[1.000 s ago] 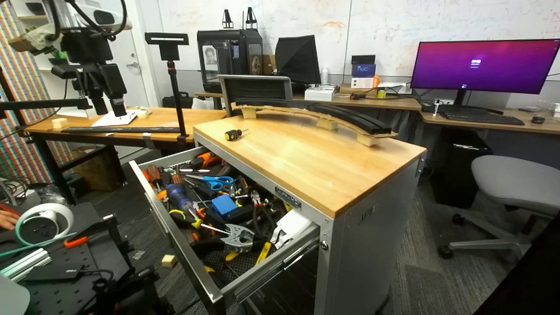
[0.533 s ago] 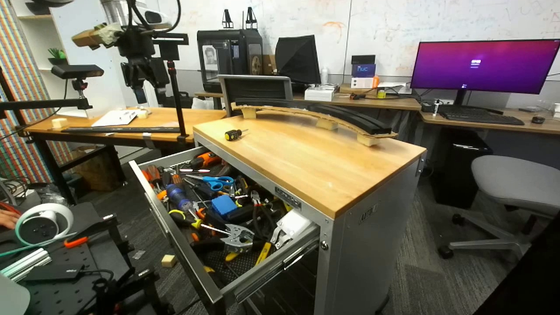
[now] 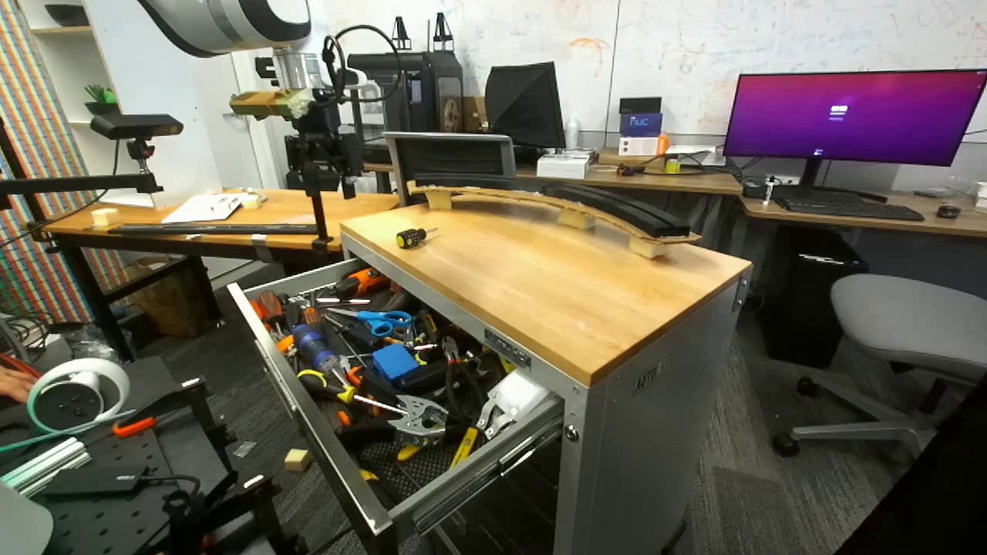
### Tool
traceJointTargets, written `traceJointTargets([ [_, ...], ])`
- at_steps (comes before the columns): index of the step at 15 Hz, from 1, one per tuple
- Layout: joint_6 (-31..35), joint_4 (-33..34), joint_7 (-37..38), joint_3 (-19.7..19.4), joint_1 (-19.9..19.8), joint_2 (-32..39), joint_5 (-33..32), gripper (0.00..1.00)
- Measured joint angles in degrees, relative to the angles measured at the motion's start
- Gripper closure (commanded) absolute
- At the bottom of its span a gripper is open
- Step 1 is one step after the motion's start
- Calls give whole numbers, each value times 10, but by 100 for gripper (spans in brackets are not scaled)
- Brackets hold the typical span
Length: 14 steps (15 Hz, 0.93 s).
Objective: Put the screw driver inside the drawer and close it
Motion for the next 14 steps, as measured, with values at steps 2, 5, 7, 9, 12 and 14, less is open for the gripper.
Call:
traceJointTargets([
  [2, 0, 26, 2, -11, 5, 32, -26, 0],
  [5, 1, 51, 2, -30, 11, 65, -43, 0],
  [7, 8, 63, 4, -41, 15, 81, -44, 0],
  [9, 14, 74, 10, -50, 19, 93, -44, 0],
  [12, 16, 92, 31, -60, 29, 105, -57, 0],
  [14, 16, 105, 45, -66, 37, 113, -71, 0],
])
